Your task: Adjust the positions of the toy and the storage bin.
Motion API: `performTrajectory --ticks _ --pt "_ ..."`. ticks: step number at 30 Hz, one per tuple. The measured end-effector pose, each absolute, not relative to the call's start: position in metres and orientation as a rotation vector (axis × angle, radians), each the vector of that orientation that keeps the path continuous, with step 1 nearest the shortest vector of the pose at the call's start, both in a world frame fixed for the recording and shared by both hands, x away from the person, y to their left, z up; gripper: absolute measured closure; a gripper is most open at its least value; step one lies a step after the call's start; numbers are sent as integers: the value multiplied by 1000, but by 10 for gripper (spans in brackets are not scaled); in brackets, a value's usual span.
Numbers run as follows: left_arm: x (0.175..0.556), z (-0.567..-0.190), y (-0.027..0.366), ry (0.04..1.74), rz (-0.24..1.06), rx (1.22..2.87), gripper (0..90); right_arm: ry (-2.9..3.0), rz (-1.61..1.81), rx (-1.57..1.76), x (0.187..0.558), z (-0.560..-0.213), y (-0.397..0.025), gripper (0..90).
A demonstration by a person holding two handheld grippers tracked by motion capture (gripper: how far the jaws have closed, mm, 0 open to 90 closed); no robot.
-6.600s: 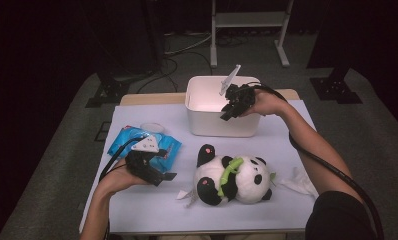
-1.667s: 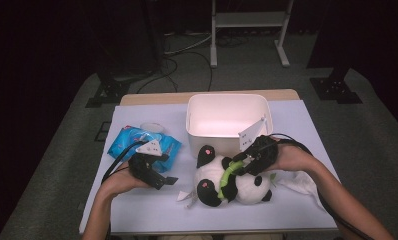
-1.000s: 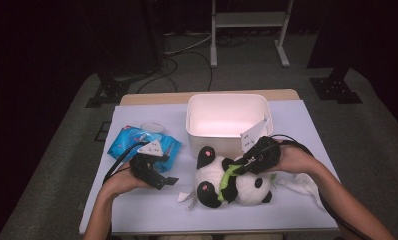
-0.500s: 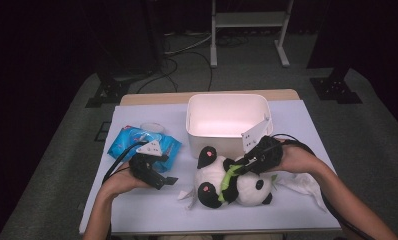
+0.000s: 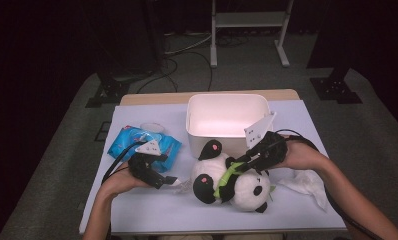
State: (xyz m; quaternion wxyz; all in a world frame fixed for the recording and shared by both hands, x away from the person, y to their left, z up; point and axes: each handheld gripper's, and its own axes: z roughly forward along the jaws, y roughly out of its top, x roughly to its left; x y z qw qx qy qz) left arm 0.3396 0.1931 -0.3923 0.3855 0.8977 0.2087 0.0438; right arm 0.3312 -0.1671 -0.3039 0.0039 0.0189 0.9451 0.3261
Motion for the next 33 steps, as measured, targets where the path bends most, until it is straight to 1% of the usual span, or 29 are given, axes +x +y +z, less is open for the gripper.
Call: performTrajectory --ticks 11,33 --pt "341 -392 198 550 111 2270 102 2936 1014 67 332 -280 -172 765" --pt "345 -393 207 570 104 2237 102 2880 992 66 334 -217 -179 766"
